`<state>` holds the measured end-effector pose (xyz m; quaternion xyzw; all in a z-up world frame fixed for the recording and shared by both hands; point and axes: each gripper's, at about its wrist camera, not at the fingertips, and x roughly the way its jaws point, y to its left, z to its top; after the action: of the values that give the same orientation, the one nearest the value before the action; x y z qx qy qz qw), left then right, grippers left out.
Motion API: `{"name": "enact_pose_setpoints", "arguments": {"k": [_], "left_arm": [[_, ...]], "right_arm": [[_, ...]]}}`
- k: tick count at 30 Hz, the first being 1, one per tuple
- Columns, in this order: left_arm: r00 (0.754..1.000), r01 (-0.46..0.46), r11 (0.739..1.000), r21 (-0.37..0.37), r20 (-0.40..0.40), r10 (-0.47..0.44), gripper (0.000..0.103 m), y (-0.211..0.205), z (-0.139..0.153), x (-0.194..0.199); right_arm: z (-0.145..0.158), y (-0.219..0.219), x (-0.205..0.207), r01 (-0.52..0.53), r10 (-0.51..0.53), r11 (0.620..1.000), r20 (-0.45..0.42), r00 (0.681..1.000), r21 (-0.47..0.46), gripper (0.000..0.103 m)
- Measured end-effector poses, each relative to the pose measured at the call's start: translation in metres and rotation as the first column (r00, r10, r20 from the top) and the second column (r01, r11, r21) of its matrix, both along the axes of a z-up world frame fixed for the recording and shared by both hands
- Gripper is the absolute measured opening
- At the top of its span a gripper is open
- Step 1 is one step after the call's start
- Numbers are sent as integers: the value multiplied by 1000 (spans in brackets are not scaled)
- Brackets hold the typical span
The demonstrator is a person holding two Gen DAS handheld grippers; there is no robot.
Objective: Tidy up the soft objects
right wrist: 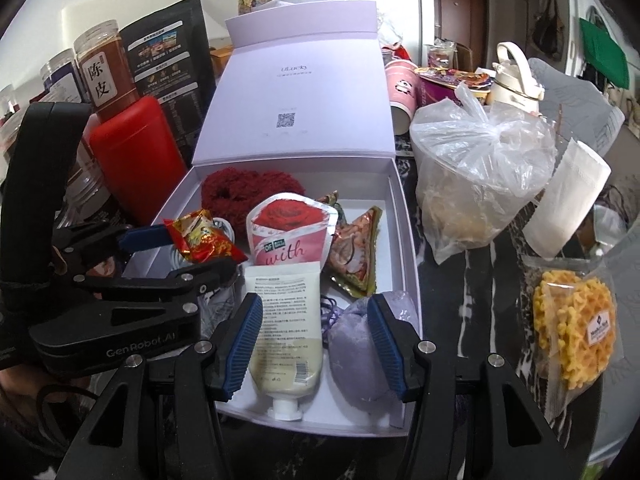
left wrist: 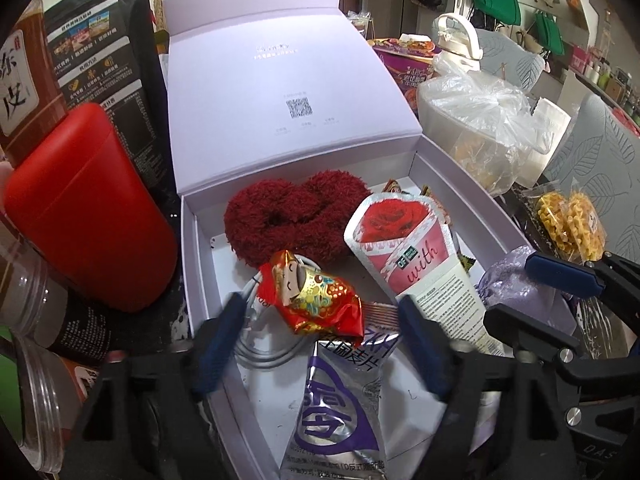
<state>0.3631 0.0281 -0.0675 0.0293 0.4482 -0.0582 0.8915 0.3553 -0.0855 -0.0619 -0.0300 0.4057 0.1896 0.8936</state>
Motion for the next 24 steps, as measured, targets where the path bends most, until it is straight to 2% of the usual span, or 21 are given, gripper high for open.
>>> {"name": "enact_pose_setpoints", "arguments": {"k": [4, 16, 21, 24], "left_arm": [[1000, -2, 1000, 1, 26, 2, 92, -2, 9, -3], [999, 0, 1000, 20, 32, -1, 92, -4, 16, -6], [997, -16, 999, 34, 77, 14, 92, -2, 30, -11], [995, -11, 1000, 16, 104, 9, 92, 1, 41, -14]], "right_arm": [[6, -7, -4, 21, -20, 1000, 19, 1000, -8, 55], [7, -10, 0, 44, -43, 998, 27, 999, -35, 54], [16, -8, -1, 43, -41, 999, 52, 998, -33, 54], [26, -8, -5, 44, -42, 999, 77, 996, -26, 55]]}}
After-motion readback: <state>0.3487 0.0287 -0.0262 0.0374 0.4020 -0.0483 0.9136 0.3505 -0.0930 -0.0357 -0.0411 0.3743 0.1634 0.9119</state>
